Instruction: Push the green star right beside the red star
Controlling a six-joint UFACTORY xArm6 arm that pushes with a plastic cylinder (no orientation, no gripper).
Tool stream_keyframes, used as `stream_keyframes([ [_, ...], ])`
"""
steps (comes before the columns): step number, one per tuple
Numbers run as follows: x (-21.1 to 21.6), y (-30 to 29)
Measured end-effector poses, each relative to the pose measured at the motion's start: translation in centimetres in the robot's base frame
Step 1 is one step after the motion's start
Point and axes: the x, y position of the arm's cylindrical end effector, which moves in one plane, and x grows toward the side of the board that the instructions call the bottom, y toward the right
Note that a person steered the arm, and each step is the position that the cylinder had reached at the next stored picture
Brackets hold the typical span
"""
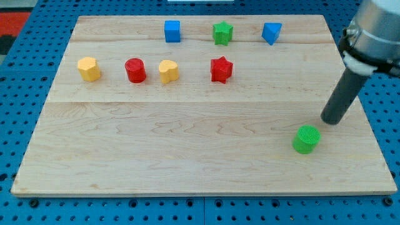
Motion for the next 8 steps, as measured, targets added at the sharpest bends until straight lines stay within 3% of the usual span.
stream_keyframes([
  [2,-15.5,2.6],
  [4,-26.6,-1.5],
  [6,-26.3,-17.0],
  [7,-24.1,-17.5],
  [8,-19.1,-17.1],
])
